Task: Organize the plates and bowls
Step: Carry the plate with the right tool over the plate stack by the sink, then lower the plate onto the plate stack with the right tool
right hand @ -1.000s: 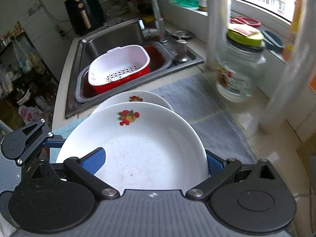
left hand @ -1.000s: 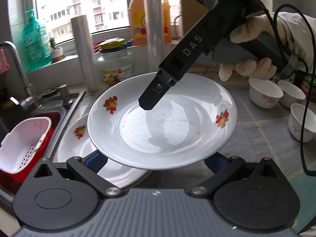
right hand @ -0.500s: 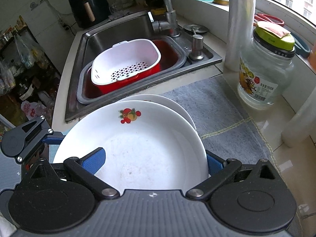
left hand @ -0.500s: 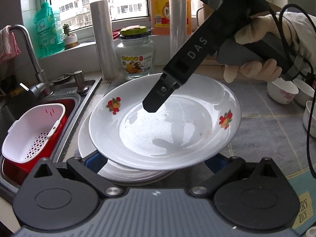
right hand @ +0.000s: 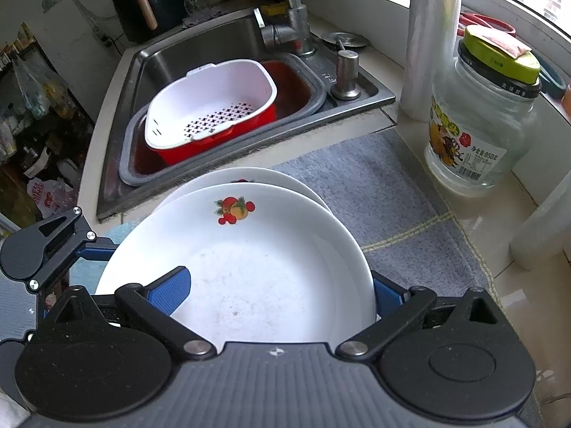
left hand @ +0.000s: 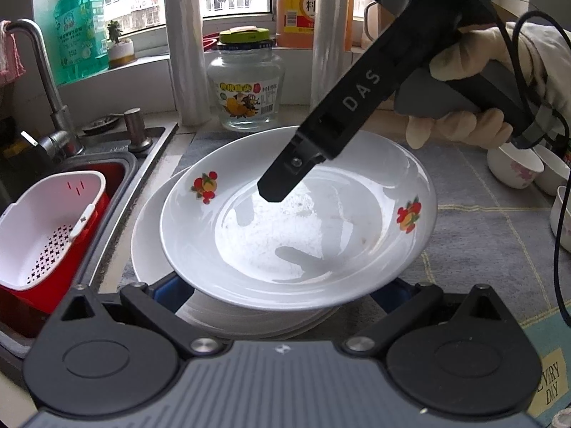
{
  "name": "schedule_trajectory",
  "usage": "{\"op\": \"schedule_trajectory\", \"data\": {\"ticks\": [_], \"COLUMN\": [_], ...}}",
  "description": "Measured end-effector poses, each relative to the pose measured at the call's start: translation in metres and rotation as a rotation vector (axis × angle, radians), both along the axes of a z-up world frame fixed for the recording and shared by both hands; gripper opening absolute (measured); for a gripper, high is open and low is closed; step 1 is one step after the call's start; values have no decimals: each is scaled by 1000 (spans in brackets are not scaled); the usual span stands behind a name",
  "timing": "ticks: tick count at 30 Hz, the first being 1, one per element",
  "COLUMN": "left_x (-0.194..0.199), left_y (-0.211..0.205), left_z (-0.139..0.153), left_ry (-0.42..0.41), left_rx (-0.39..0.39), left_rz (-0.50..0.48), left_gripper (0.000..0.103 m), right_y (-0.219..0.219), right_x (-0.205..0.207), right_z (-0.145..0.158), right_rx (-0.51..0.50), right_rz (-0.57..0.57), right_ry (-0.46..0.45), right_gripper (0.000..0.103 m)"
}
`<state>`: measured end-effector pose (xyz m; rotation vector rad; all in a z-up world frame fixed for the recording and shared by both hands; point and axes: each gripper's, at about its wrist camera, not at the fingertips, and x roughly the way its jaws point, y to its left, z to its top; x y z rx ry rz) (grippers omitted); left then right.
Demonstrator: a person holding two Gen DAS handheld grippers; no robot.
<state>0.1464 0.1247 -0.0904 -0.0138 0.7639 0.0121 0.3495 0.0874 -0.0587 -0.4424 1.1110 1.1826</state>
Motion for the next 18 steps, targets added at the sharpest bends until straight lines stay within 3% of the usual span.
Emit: {"op": "schedule_trajectory", "data": {"ticks": [18], "left_x": [9], "left_y": [11], "left_z": [-10], "left_ry": [65], "left_rx": [-69], "left_rz": [-11], "left_gripper": [102], "right_y": [6], "right_x": [1], "right_z": [-9], "right_rx": [-27], "right_rz": [0], "right_ry": [3], "right_gripper": [103]}}
